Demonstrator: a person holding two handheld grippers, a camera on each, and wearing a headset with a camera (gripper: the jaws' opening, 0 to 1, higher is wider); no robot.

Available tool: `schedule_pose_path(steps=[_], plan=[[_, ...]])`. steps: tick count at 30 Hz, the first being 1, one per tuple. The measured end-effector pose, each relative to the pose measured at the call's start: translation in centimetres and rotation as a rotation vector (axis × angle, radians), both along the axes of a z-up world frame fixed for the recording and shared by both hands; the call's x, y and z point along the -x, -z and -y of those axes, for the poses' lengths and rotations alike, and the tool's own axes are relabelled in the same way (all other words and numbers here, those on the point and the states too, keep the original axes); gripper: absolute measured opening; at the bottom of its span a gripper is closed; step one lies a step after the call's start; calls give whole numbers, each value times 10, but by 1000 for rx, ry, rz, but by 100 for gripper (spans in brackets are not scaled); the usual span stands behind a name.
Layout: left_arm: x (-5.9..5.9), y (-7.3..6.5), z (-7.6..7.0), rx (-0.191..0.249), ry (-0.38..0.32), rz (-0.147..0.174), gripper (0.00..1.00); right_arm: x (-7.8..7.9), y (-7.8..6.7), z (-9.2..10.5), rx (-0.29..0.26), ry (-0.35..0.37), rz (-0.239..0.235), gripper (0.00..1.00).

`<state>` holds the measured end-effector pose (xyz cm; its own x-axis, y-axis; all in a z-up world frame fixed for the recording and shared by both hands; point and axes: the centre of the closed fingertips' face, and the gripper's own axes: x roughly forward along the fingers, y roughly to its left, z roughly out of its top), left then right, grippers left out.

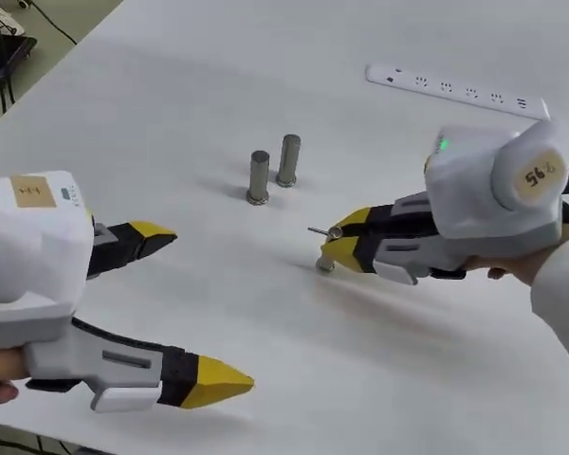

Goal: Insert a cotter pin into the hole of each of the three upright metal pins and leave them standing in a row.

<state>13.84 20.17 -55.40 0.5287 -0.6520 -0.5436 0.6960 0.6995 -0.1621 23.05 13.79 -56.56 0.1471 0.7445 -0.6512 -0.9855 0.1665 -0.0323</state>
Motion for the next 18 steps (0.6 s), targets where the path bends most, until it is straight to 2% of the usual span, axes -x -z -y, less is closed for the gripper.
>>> schedule_pose_path(steps=[6,11,18], plan=[[1,2,4,26,-17,-1,96,-5,4,0,12,6,-1,4],[8,9,12,29,5,-21,96,-3,4,0,1,6,-9,4],[8,8,16,38,14,-24,96,-5,4,-1,-8,-4,1,5]])
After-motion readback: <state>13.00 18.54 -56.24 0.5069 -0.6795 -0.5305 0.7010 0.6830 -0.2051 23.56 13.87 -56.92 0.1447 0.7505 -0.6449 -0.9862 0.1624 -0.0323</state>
